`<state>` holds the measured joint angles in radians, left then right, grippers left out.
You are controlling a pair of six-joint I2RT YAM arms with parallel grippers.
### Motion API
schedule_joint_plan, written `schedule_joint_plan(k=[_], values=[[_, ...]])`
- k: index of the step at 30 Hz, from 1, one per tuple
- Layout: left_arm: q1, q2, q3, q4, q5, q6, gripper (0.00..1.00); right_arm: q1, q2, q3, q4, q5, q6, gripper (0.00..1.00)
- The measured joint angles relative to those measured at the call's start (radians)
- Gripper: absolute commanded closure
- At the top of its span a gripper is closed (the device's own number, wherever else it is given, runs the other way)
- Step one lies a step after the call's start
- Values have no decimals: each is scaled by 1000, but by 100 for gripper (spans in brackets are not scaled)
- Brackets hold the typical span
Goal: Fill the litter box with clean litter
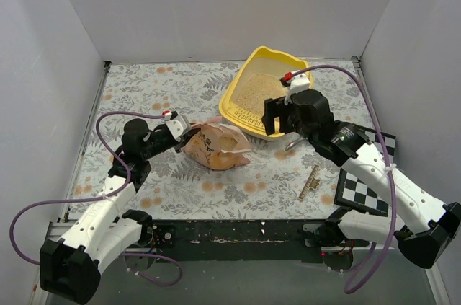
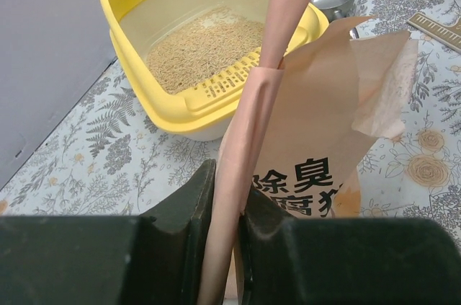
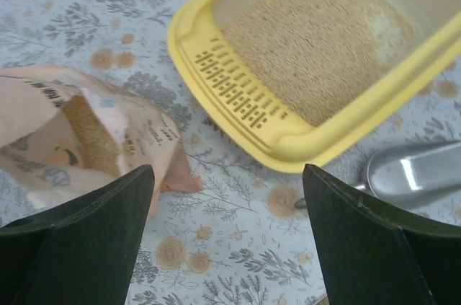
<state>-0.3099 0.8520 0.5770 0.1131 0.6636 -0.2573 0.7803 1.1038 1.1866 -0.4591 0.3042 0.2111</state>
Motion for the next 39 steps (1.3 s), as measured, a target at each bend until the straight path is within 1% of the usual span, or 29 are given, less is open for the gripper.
schedule_joint_plan(k=[2,3,7,9,13,18,21,29,35,39], values=[[-2,5,0,3,0,-6,86,-53,-11,-33,-31,8,38,17],[-3,6,0,4,0,-9,86,-93,-18,-60,-42,6,64,17],[-10,8,0,8,-2,-13,87,-295,-50,-203,-93,-1,187,20],[-14,8,0,8,-3,-13,86,-371,-55,-252,-116,-14,238,21],[-27,8,0,8,-12,-14,87,-463,-49,-312,-119,-59,328,25],[-44,8,0,8,-21,-16,87,-512,-19,-397,-55,-121,435,29],[-56,8,0,8,-28,-16,87,-519,13,-427,-20,-148,489,29],[-88,8,0,14,-47,-16,86,-519,142,-431,77,-186,595,30],[-104,8,-2,15,-60,-16,85,-519,227,-431,120,-201,634,31],[-117,8,-8,19,-73,-14,85,-519,272,-431,142,-204,652,34]])
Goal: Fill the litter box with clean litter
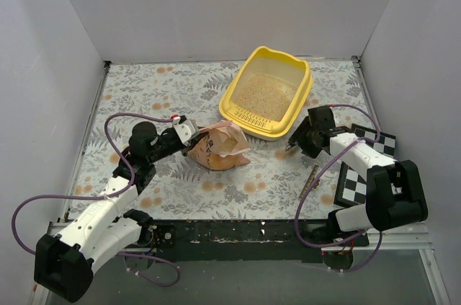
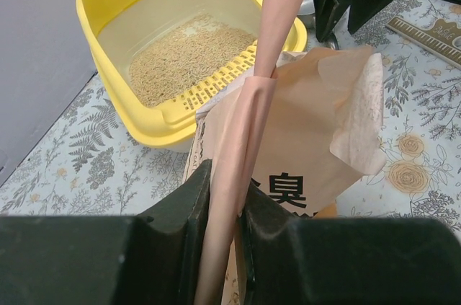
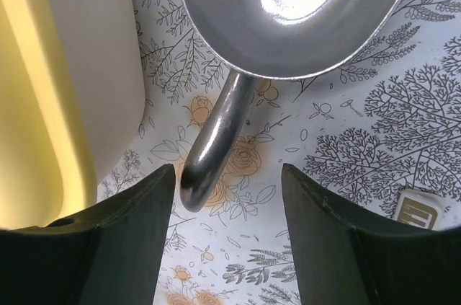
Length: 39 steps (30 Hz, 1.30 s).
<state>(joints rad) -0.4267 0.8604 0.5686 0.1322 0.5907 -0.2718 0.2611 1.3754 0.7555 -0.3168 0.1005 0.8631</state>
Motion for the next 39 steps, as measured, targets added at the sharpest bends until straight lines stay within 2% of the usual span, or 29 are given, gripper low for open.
schedule_joint_plan(k=[5,10,12,19,25,29,34,39], values=[[-10,0,-4,4,-13,4,84,0,39,0,19,0,4,41],[-16,0,-4,4,-23,6,83,0,75,0,35,0,-1,74],[-16,0,-4,4,-26,6,83,0,88,0,32,4,-4,98],[-21,-5,-6,3,-32,6,83,0,78,9,-10,40,-55,99],[-21,-10,-6,2,-34,3,83,0,-70,58,-180,154,-152,99],[-21,-11,-4,-5,-34,-2,83,3,-197,188,-286,240,-243,99],[-21,-6,27,-41,-47,-18,83,40,-276,361,-376,298,-383,99],[-21,47,107,-105,-59,-35,85,177,-267,523,-489,274,-563,99]])
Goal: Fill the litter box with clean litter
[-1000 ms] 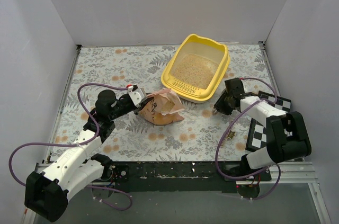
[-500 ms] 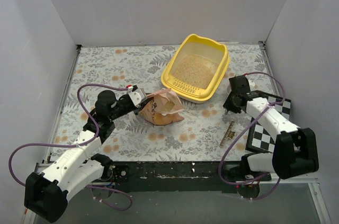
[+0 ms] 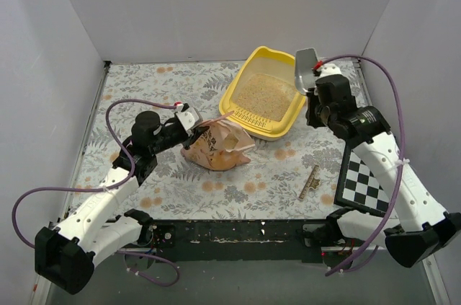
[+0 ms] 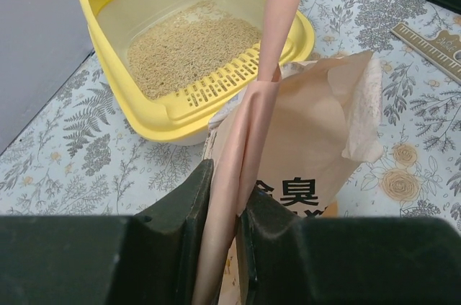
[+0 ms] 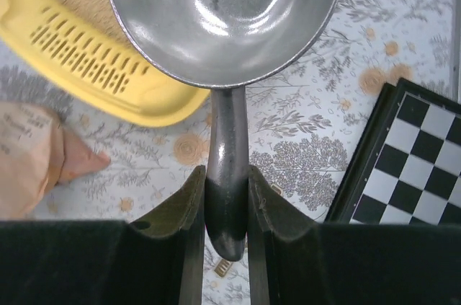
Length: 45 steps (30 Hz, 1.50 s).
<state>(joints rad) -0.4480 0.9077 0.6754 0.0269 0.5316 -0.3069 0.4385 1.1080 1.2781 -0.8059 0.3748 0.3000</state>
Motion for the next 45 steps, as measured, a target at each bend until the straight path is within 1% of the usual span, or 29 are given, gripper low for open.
schedule_joint_plan(k=[4,8,11,15,17,18,19,21,24,26,31,33,36,38,43,45], values=[[0,39,63,-71,-12,-8,85,129,90,149,-112,-52,-134,99],[-2,51,105,-135,-37,-9,85,231,199,297,-225,-124,-251,99],[-5,54,128,-172,-60,-9,85,298,251,369,-269,-167,-312,99],[-8,65,154,-208,-85,-11,76,378,280,411,-318,-210,-364,99],[-8,68,157,-211,-89,-11,63,399,282,411,-337,-224,-381,99],[-7,66,158,-215,-88,-11,53,403,282,412,-348,-225,-385,99],[-7,65,158,-215,-84,-9,47,404,282,415,-357,-223,-386,99],[-8,58,161,-222,-66,-3,40,404,282,425,-370,-217,-388,99],[-8,48,203,-269,-26,2,35,404,280,449,-375,-203,-391,99],[-8,49,273,-317,0,-2,34,404,272,460,-374,-188,-391,99],[-8,105,552,-426,56,-65,34,404,233,462,-374,-166,-404,99],[-8,136,648,-441,79,-108,33,404,217,462,-373,-166,-413,99],[-8,182,749,-455,91,-180,31,409,193,461,-372,-169,-433,99],[-8,230,829,-477,97,-233,32,420,175,459,-368,-175,-451,99],[-8,405,1061,-544,133,-357,35,449,133,458,-347,-208,-510,99],[-8,459,1107,-554,161,-401,35,457,124,458,-339,-219,-526,99]])
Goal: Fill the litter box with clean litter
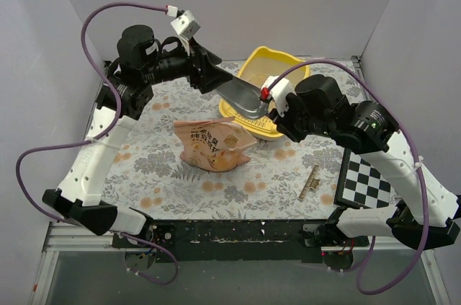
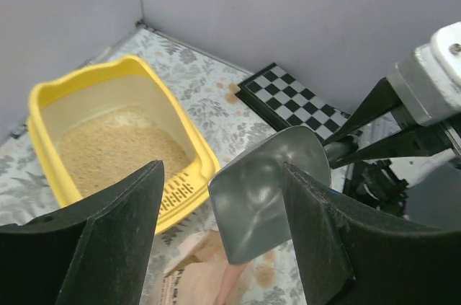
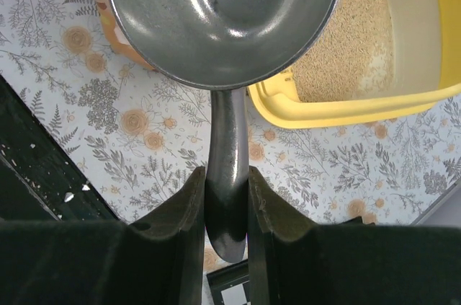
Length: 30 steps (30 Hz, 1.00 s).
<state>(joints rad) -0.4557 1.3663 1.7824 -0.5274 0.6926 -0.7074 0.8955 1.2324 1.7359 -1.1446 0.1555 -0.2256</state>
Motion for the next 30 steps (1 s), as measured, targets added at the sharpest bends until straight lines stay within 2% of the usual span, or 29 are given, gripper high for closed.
schedule_joint_plan(k=[8,11,15,19,22,24,27,30], values=[[0,87,10,-64,87,-114,36,32,-4,4,18,-9,-42,99],[0,87,11,-75,112,-130,42,39,-4,10,20,-10,-48,99],[0,87,11,-81,136,-140,65,43,-4,23,24,-6,-56,99],[0,87,11,-95,164,-142,83,45,-4,34,25,2,-61,99],[0,87,10,-96,178,-142,100,48,-4,48,25,3,-63,99],[3,87,3,-92,169,-150,100,48,-7,55,29,6,-63,99],[10,84,-24,-70,183,-175,100,48,-13,54,30,6,-63,74],[21,79,-51,-44,192,-208,100,48,-27,39,41,-2,-63,57]])
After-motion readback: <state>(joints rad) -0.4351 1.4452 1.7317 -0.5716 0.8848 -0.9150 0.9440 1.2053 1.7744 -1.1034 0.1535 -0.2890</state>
